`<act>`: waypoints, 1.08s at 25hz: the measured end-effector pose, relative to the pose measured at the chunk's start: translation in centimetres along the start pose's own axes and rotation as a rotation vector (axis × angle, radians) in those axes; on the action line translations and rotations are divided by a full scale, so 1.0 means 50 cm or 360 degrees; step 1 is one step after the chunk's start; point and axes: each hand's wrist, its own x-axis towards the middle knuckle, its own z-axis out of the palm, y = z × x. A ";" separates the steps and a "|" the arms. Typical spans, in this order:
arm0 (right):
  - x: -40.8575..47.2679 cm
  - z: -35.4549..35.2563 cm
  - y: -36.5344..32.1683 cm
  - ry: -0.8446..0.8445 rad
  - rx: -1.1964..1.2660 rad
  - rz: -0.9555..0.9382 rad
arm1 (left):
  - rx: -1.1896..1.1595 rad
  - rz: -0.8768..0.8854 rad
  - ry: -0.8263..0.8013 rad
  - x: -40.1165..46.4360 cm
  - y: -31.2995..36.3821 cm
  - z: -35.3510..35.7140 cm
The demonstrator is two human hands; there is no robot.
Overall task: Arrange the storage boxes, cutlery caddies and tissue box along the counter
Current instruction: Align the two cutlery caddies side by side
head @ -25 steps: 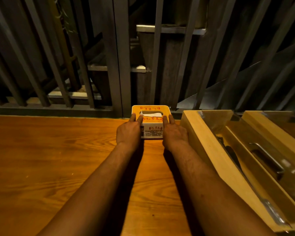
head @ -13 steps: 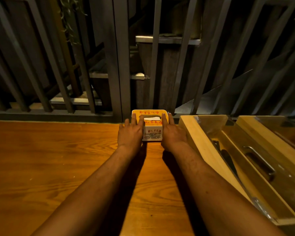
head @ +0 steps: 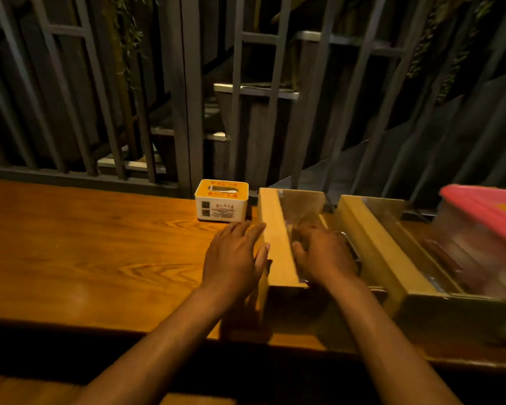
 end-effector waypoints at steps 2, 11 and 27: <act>-0.053 -0.030 0.087 -0.0015 0.0003 -0.0012 | -0.0026 -0.0065 -0.0109 -0.052 0.092 0.025; -0.167 -0.055 0.256 -0.0306 0.0008 -0.0247 | 0.0318 -0.0072 -0.0285 -0.123 0.188 0.097; 0.012 0.009 0.254 -0.0375 -0.0176 -0.0234 | 0.0395 0.0007 -0.0277 0.029 0.121 0.151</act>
